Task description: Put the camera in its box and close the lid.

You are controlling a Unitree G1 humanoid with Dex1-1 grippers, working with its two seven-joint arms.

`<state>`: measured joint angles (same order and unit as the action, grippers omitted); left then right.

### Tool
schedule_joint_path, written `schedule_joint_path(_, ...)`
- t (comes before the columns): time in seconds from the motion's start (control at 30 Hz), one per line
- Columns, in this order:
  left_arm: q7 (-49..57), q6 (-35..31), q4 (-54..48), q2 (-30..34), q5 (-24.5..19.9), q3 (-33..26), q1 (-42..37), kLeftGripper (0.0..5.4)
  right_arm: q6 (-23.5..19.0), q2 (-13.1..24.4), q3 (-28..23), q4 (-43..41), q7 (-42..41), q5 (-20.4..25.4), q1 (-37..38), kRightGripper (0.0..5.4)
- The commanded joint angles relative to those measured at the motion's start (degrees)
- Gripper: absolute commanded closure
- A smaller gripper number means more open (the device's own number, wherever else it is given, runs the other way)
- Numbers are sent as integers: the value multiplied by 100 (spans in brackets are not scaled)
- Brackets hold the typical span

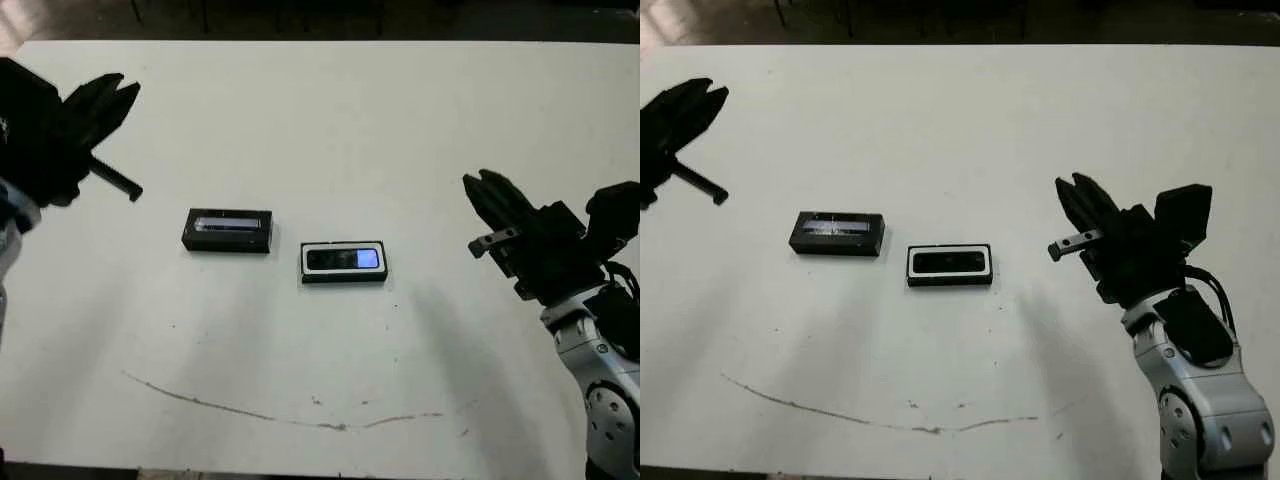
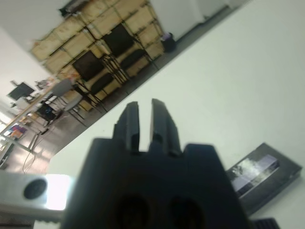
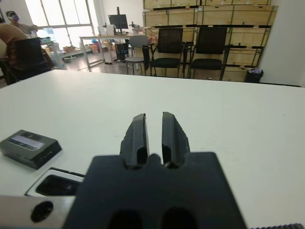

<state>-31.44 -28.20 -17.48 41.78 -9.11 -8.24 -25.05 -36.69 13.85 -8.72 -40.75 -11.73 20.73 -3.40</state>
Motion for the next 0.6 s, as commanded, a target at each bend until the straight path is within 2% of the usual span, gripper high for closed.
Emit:
schedule_joint_path(0.03, -274, 54, 612, 133, 277, 536, -501, 540, -37, 24, 29, 125, 93, -30, -64, 539)
schedule_joint_path(0.13, -437, 288, 1138, 108, 624, 1025, -940, 540, -173, -6, 25, 148, 190, 29, -204, 539)
schedule_joint_path(0.3, -1094, 1414, 2600, 14, 1252, 1896, -1550, 540, -202, -46, 59, 187, 265, 106, -326, 539)
schedule_joint_path(0.43, -1760, 1621, 3870, -180, 1621, 2467, -2144, 540, -182, 8, 79, 184, 257, 103, -311, 539)
schedule_joint_path(0.6, -2079, 1545, 4680, -483, 2184, 2983, -2655, 540, -171, 36, 73, 147, 249, 104, -264, 539)
